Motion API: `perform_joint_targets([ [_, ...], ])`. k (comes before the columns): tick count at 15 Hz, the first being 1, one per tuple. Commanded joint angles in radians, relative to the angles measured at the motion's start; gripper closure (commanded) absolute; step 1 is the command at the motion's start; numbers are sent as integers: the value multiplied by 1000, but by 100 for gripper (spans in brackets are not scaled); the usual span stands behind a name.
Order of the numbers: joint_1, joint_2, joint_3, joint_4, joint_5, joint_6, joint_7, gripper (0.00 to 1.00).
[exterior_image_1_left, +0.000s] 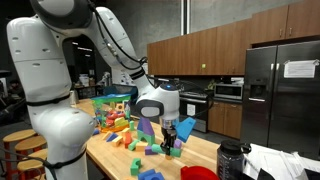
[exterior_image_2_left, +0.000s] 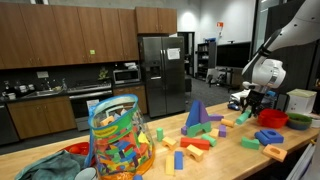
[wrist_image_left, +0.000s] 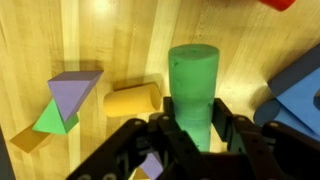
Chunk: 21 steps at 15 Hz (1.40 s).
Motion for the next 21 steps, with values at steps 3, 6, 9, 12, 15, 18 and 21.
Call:
perform_joint_targets([
  [3, 62, 4, -30, 0, -56, 30, 0, 84],
  [6, 79, 12, -34, 0, -121, 28, 0, 84],
  [9, 86, 24, -35, -2, -187, 27, 0, 84],
  [12, 87, 37, -34, -2, -247, 25, 0, 84],
  [15, 110, 20, -42, -2, -251, 19, 0, 84],
  [18, 156, -57, -64, -27, -93, 14, 1, 84],
  [21, 158, -57, -85, -1, 54, -7, 1, 84],
])
